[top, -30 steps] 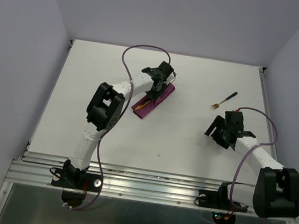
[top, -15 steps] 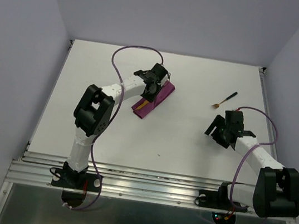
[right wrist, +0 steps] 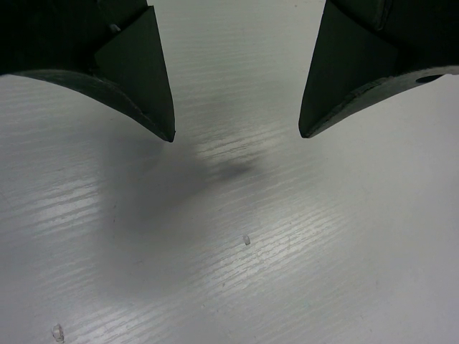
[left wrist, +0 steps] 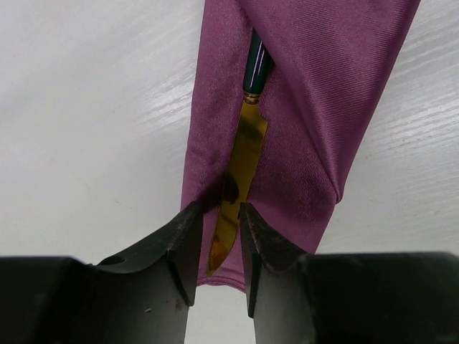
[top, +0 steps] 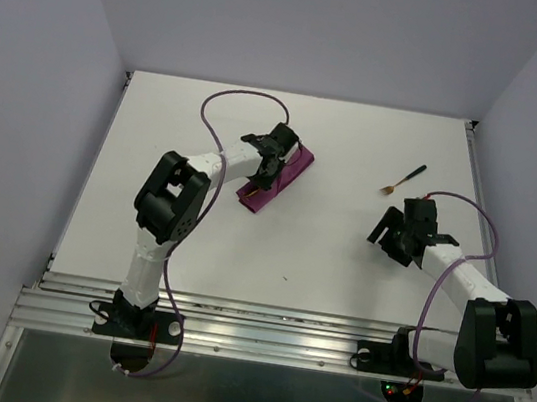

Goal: Fold the napkin into a case and place the utensils inside
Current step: Stuff the knife into the folded napkin.

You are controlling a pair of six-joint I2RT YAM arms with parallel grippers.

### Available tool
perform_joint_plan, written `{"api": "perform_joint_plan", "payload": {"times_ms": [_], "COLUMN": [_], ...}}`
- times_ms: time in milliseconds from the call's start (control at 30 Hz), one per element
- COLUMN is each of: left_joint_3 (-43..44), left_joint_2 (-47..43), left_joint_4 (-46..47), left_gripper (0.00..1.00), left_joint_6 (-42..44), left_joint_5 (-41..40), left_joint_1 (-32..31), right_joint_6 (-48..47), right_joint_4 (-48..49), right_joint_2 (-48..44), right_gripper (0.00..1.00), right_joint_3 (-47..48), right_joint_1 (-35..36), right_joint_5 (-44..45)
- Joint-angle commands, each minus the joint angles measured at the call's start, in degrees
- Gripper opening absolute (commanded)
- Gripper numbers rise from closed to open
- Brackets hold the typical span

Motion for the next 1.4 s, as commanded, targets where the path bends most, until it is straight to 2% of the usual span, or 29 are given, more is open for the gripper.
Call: {"api": "perform_joint_plan", "payload": {"times_ms": [0,467,633,800,1367], "left_joint_3": [0.1,-0.2,0.2,1.6,12.7], "left_joint_2": [1.4,3.4,5.0,4.7,9.7], "left_joint_4": [-0.1,-0.8,-1.0,-1.6,-6.5], "left_gripper": [0.35,0.39,0.28,0.24,0.23], "left_joint_6": [-0.5,-0.6,-0.6,-0.5,2.2], "left_joint_5": [-0.1,-0.8,-0.3,-0.4,3.2], "left_joint_1": [0.0,-0.1,-0.2,-0.2,-0.1], "right_joint_6": [-0.2,-0.3,-0.3,-0.3,-0.3], "right_joint_4": [0.7,0.9,0.9,0.9,0.9], "right_joint_2": [0.2,0.1,-0.2,-0.3,-0.8], "right_gripper": [0.75,0.75,0.75,0.75,0.75], "right_joint_3": [2.5,2.1,2.0,1.9,1.1], "right_joint_1": [0.1,0.1,0.1,0.1,0.1], "right_joint_5": [0.0,0.1,0.2,0.3,0.4]}}
